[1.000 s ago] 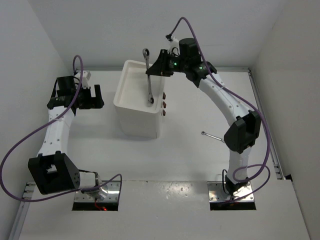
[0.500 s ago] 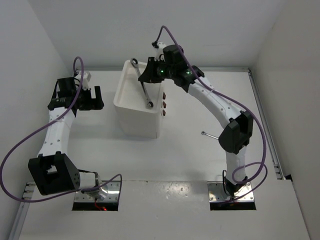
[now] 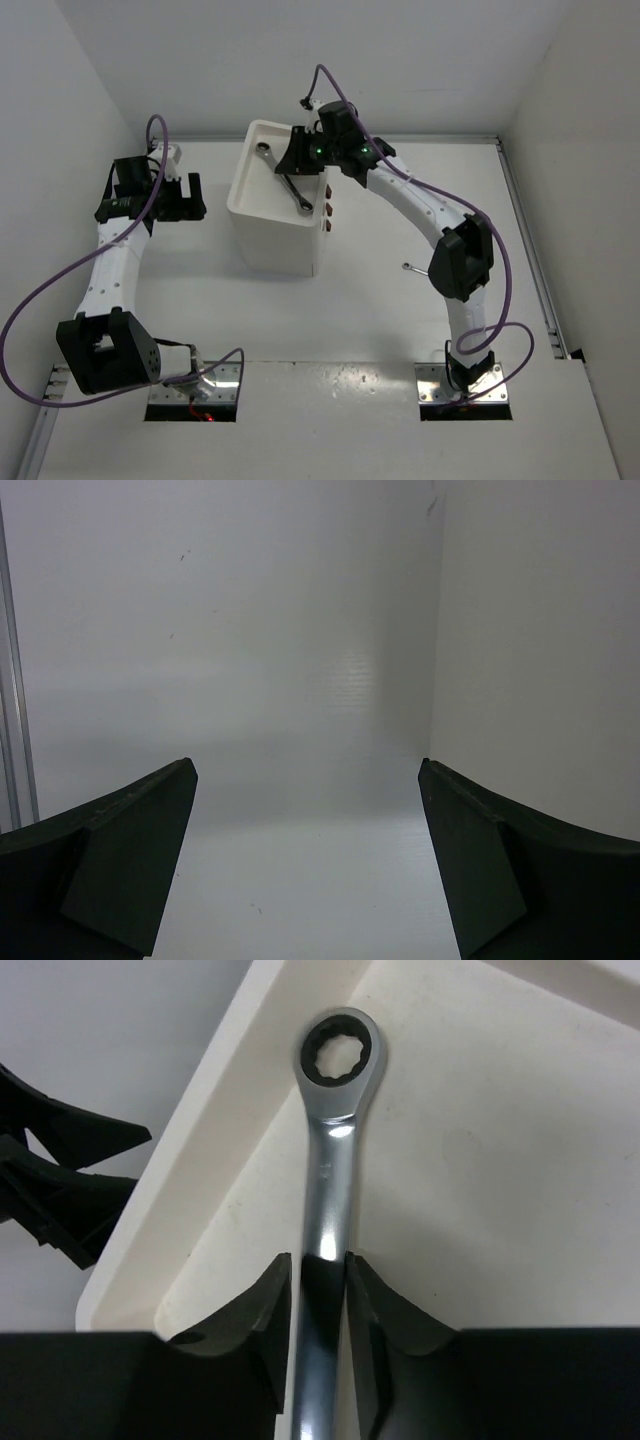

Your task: Sort the tools into containers

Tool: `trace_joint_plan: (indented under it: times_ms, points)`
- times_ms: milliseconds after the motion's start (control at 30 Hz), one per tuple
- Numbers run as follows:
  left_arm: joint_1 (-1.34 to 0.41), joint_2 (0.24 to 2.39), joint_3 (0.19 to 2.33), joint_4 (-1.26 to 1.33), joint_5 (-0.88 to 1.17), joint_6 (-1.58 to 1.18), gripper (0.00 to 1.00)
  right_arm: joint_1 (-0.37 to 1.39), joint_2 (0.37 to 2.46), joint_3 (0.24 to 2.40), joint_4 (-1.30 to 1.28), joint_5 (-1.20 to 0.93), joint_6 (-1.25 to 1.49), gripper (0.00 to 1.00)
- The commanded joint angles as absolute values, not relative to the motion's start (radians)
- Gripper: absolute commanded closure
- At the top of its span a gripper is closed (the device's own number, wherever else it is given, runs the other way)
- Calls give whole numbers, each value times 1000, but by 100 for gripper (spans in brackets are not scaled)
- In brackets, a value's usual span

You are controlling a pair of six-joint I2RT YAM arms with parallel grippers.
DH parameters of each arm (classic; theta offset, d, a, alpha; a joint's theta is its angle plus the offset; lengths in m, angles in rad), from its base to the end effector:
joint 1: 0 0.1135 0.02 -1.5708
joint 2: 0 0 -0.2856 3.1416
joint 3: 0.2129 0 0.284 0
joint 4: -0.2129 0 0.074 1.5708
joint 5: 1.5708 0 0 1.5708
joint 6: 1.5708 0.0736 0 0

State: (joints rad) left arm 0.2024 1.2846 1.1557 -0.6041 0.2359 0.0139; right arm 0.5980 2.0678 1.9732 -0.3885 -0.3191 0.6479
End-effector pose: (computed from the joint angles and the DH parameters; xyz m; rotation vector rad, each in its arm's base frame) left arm 0.3273 0.0496 0.3139 -0.0948 2.2822 -0.1591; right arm 0.4545 0.3375 0.3312 -0.1594 2.2084 1.0654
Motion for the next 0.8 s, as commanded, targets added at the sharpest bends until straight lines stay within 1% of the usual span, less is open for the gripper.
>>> trace_joint_plan:
  times_ms: [0, 33, 67, 100, 133, 267, 400, 500, 533, 633, 667, 700, 733, 767]
  points:
    - [213, 1252, 1157, -577, 232, 18, 0, 595, 2075, 1971, -362, -330, 657, 69]
    - [213, 1252, 1157, -577, 232, 18, 0, 595, 2075, 1971, -362, -330, 657, 59]
    - [213, 1252, 1157, -577, 232, 18, 0, 604, 2075, 1971, -362, -330, 657, 53]
    - [213, 1252, 1157, -577, 232, 18, 0, 604, 2075, 1971, -362, -319, 657, 49]
    - [213, 1252, 1157, -577, 232, 18, 0, 604, 2075, 1971, -362, -319, 647, 47]
    - [213, 1252, 1157, -577, 241, 18, 0, 604, 2043, 1980, -353, -319, 638, 46]
    - [213, 1252, 1167, -577, 241, 18, 0, 594, 1967, 2006, -353, -301, 540, 44]
    - [213, 1243, 1178, -577, 259, 18, 0, 572, 1859, 2016, -344, -281, 437, 44]
    - [213, 1233, 1178, -577, 270, 18, 0, 557, 1826, 1990, -344, -281, 407, 44]
    - [213, 1212, 1187, -577, 285, 9, 0, 522, 1694, 1929, -374, -281, 275, 44]
    - [213, 1212, 1196, -577, 297, 9, 0, 500, 1662, 1908, -429, -272, 161, 44]
    - [213, 1203, 1197, -577, 298, 9, 0, 491, 1628, 1882, -463, -249, 102, 43]
    - [213, 1203, 1197, -577, 307, 9, 0, 491, 1565, 1821, -503, -220, 50, 40]
    - [213, 1192, 1212, -577, 307, 9, 0, 459, 1537, 1789, -552, -181, -65, 40]
